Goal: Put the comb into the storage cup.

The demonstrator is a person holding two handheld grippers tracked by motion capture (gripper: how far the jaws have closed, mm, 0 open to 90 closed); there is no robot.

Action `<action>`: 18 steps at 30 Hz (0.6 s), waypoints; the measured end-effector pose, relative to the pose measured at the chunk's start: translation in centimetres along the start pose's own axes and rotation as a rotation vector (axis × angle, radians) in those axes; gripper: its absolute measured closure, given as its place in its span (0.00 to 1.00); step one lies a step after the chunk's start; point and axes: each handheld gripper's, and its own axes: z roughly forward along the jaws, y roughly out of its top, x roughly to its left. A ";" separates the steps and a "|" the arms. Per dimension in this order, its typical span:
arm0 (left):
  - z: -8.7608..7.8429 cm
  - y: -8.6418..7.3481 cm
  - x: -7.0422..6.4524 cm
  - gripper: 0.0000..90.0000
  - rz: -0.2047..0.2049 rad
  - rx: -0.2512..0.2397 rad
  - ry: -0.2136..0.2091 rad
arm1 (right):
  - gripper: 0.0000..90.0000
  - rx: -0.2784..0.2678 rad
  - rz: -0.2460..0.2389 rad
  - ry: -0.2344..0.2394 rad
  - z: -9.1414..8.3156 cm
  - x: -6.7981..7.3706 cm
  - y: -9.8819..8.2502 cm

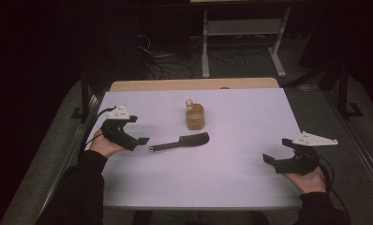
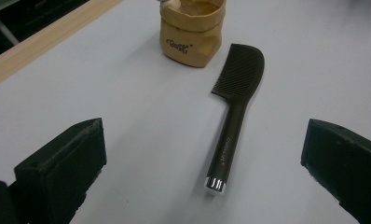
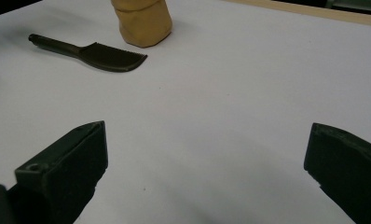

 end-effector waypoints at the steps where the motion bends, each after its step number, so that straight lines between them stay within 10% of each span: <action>1: 0.2 0.0 0.0 0.00 0.003 0.002 -0.005 | 0.00 0.000 -0.001 0.001 0.0 0.0 0.0; 18: 2.3 0.3 -0.6 0.00 0.032 0.067 -0.053 | 0.00 0.007 0.002 0.012 0.2 0.1 0.0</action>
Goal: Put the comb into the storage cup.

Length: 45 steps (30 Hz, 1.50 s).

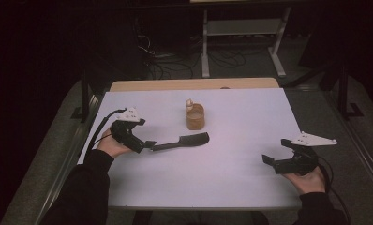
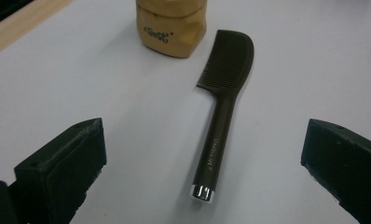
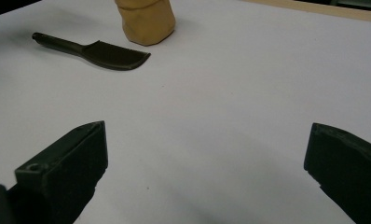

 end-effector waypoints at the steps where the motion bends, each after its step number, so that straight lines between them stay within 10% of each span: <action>1: 0.2 0.0 -0.1 0.00 0.005 0.012 -0.004 | 0.00 0.001 0.000 0.000 0.0 0.0 0.0; 45: 5.6 -0.5 -0.8 0.02 0.086 0.208 -0.078 | 0.00 0.054 -0.026 0.022 1.0 0.5 0.0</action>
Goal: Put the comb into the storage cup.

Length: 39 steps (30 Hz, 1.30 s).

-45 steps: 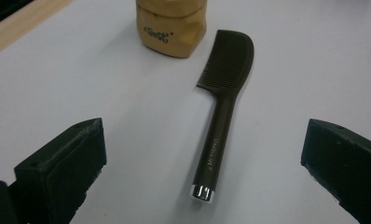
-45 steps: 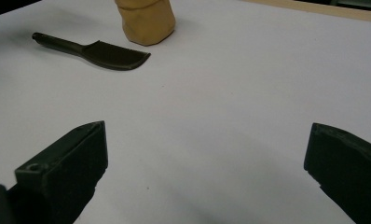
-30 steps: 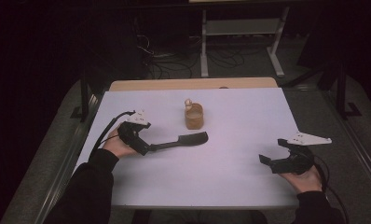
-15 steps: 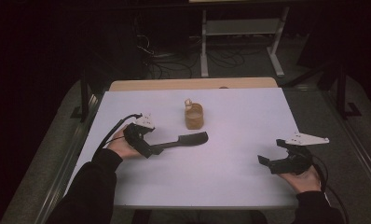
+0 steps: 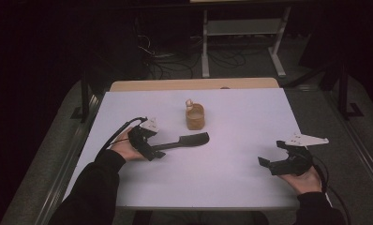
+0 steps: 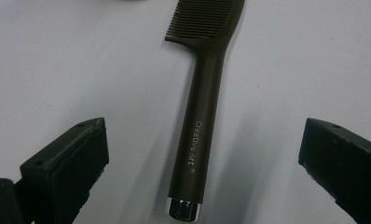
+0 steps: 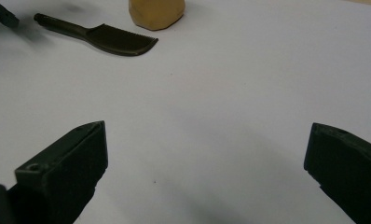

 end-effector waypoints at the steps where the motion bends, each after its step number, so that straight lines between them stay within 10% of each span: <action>1: 0.1 0.0 0.0 0.02 0.004 0.009 -0.002 | 0.00 0.001 0.000 0.000 0.0 0.0 0.0; 21: 1.9 1.5 -0.3 0.20 0.075 0.077 -0.053 | 0.00 0.020 -0.007 0.012 0.3 0.1 0.0; 39: 2.6 1.9 0.7 0.57 0.074 0.077 -0.036 | 0.00 0.024 -0.011 0.015 0.4 0.1 0.0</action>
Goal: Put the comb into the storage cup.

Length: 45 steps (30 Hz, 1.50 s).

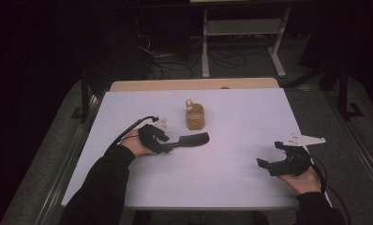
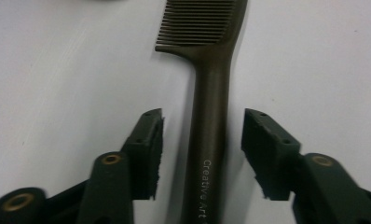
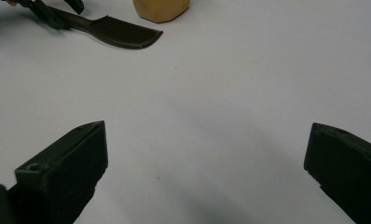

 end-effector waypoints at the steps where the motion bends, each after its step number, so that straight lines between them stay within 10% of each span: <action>1: 0.0 0.0 0.0 0.59 0.002 0.005 0.004 | 0.00 0.000 0.000 0.001 0.0 0.0 0.0; 10: 0.2 0.3 -0.6 0.80 0.036 0.018 0.018 | 0.00 0.003 -0.003 0.000 0.1 0.0 0.0; 26: -0.2 1.0 -1.5 0.82 0.134 0.062 0.039 | 0.00 0.005 -0.003 -0.001 0.1 0.0 0.0; 45: -2.9 1.4 -2.0 0.82 0.153 0.003 0.070 | 0.00 0.007 -0.003 -0.002 0.2 0.1 0.0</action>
